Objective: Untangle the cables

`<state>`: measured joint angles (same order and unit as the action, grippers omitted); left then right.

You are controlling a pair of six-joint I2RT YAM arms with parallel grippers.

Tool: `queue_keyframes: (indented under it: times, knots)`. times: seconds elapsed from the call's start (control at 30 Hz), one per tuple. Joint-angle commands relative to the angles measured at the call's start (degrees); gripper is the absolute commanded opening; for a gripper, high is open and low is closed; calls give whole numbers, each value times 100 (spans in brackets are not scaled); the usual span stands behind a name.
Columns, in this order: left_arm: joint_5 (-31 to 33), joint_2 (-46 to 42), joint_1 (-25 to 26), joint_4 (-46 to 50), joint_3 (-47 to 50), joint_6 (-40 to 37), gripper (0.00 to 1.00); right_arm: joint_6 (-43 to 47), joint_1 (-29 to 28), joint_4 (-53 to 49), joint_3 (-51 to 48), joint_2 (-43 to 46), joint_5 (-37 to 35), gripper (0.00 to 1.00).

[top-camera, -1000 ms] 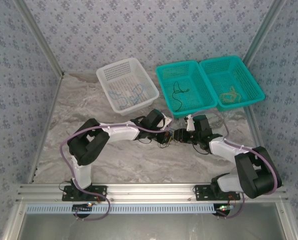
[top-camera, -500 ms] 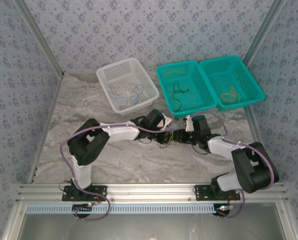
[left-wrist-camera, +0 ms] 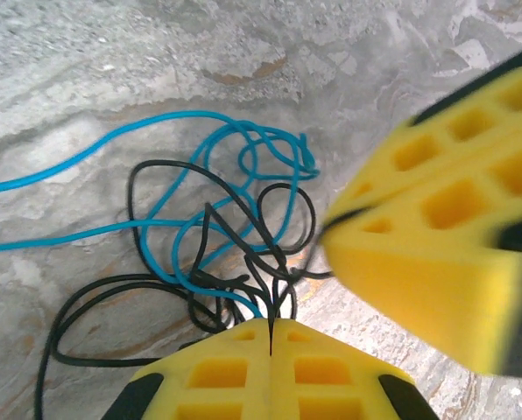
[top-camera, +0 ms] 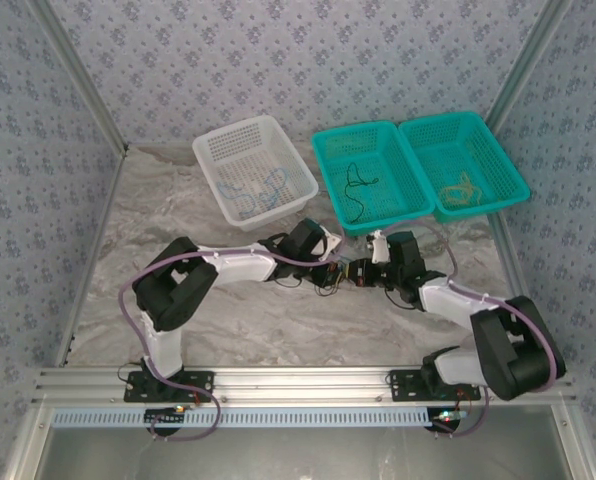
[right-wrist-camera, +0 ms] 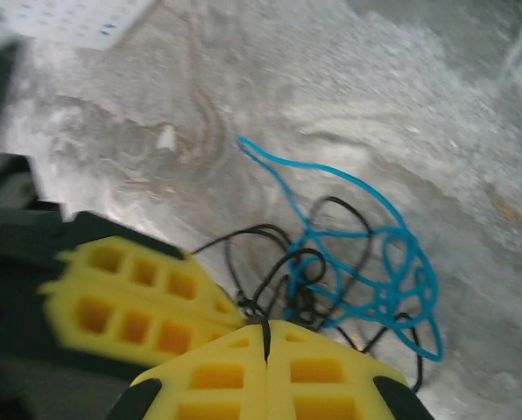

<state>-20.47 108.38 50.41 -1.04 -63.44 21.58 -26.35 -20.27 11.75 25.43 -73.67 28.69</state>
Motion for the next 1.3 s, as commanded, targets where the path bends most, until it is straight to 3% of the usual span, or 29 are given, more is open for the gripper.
queue_keyframes:
  times: [0.0, 0.17, 0.57, 0.8, 0.9, 1.03, 1.27]
  knots:
    - [-119, -401, -197, -447, 317, 229, 6, 414, 45, -325, 153, 484, 343, 0]
    - [-326, -548, -411, -854, 660, 485, 8, 438, 247, -547, 302, 1148, 521, 0]
    - [-310, -786, -550, -1045, 971, 501, 25, 302, 459, -770, 564, 1861, 672, 0]
    - [-704, -1310, -558, -2356, 1666, 380, 57, 77, 465, -698, 682, 1876, 747, 0]
    - [-790, -1363, -540, -2540, 1718, 250, 85, -48, 472, -650, 723, 1873, 757, 0]
    - [-790, -1402, -458, -3008, 1778, -161, 99, -141, 462, -669, 786, 1850, 799, 0]
    - [-63, -1532, -182, -4333, 2073, -1748, 99, -339, 432, -737, 894, 1842, 859, 0]
